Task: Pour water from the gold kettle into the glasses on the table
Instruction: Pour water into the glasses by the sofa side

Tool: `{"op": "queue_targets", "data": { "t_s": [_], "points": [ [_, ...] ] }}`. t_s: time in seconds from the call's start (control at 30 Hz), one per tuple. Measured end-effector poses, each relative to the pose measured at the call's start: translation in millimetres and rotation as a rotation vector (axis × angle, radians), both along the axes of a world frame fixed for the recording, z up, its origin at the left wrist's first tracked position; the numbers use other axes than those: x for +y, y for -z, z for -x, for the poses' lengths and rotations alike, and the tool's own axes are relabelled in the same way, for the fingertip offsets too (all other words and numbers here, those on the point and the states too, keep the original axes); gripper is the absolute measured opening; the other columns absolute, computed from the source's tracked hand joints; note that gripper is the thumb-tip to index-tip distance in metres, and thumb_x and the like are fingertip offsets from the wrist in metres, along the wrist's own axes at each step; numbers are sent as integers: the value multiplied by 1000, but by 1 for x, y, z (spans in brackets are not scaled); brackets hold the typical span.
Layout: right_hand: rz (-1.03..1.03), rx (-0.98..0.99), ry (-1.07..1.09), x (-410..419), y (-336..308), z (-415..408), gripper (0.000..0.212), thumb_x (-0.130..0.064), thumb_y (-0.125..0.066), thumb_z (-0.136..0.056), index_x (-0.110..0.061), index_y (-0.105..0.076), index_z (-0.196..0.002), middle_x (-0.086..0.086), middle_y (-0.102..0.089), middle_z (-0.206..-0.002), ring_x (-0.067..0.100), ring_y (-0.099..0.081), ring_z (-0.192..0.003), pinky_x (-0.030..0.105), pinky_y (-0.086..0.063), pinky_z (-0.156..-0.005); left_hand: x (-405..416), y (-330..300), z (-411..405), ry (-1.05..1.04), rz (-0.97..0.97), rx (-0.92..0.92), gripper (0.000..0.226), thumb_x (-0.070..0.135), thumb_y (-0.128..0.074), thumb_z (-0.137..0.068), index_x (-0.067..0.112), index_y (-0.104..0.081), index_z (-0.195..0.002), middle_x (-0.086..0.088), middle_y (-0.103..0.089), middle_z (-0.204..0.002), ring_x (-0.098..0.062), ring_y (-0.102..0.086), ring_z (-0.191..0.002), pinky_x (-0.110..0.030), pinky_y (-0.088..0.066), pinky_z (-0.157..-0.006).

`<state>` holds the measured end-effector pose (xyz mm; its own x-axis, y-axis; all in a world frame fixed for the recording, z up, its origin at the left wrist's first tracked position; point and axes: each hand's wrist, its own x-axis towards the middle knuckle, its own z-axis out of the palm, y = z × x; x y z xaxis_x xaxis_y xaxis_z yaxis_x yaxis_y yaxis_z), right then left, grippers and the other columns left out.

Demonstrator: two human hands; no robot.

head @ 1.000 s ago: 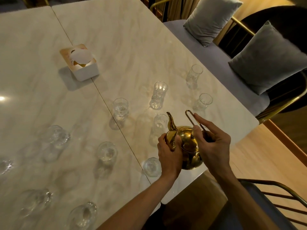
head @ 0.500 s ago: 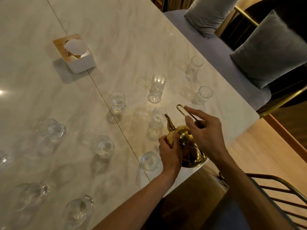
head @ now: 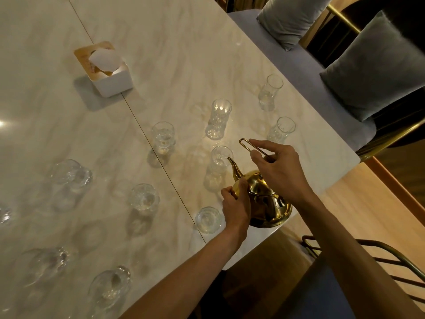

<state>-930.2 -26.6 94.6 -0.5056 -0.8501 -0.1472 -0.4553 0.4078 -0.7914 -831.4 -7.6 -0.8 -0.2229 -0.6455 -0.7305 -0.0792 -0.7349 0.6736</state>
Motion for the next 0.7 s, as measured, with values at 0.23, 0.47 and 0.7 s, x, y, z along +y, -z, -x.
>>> {"op": "queue_targets", "data": {
  "t_s": [0.23, 0.47, 0.7],
  "points": [
    [-18, 14, -12, -8, -3, 0, 30, -29, -65, -95, -33, -69, -125, -8, -73, -102, 5, -61, -61, 34, -58, -73, -1, 3, 1, 14, -60, 10, 65, 72, -47, -89, 23, -40, -130, -7, -59, -129, -26, -60, -114, -46, -53, -99],
    [-36, 22, -32, -12, -11, -3, 31, -28, -64, -96, -29, -69, -127, -5, -65, -133, 15, -68, -99, 32, -53, -92, -3, 4, 1, 30, -71, 13, 66, 76, -46, -87, 25, -39, -129, -7, -58, -130, -27, -60, -115, -49, -52, -100],
    [-62, 49, -52, -15, -13, -2, 32, -27, -63, -97, -27, -68, -128, -5, -60, -140, 16, -61, -116, 26, -43, -92, -4, 1, 0, 44, -83, 30, 69, 76, -46, -86, 25, -37, -131, -6, -56, -132, -27, -58, -118, -48, -50, -100]
  ]
}}
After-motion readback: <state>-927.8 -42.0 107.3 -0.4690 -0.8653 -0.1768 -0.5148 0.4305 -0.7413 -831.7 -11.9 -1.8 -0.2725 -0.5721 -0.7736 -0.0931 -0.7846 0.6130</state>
